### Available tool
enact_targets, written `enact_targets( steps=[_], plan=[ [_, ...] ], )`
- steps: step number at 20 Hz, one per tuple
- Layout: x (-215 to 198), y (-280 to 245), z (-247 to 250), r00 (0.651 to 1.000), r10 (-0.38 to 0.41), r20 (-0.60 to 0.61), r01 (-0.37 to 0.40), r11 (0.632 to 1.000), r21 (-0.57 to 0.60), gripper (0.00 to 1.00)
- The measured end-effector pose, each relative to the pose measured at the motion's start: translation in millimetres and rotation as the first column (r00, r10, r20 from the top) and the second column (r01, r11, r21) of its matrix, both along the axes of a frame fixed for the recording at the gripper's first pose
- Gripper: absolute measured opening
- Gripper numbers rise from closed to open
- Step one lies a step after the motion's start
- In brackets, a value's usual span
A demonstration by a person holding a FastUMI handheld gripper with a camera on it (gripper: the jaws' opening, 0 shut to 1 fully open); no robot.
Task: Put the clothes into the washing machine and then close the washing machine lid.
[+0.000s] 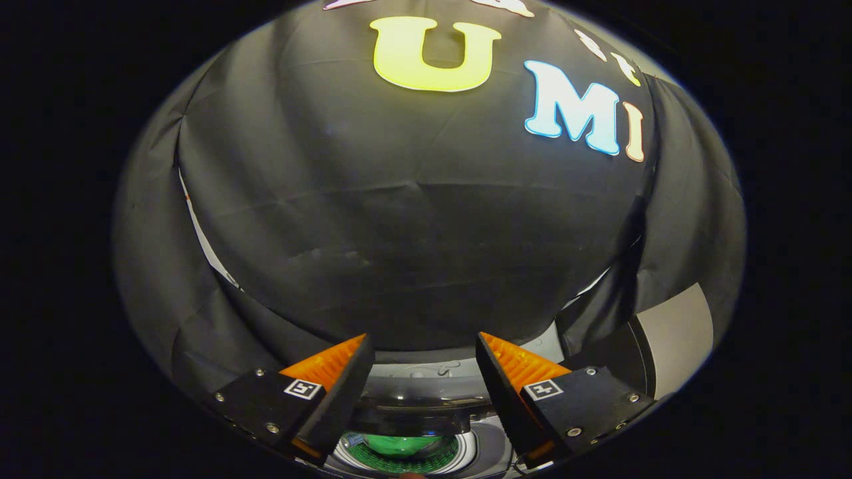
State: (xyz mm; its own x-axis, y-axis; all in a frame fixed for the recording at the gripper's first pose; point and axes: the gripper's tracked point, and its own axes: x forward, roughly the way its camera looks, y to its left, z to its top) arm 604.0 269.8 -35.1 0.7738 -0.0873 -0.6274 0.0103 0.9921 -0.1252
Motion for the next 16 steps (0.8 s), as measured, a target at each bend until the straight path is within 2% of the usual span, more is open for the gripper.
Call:
enact_targets(
  steps=[3,7,10,16],
  plan=[
    [-4.8,5.9,-6.7,1.0,-0.022,0.011,0.021,0.998,0.059,0.95],
    [-6.3,6.7,-8.7,1.0,-0.021,0.017,0.02,0.998,0.051,0.94],
    [-10.2,4.6,-2.3,0.994,-0.062,0.085,0.057,0.997,0.057,0.94],
    [-11.1,6.6,-3.4,0.99,-0.037,0.133,0.029,0.998,0.061,0.97]
  ],
)
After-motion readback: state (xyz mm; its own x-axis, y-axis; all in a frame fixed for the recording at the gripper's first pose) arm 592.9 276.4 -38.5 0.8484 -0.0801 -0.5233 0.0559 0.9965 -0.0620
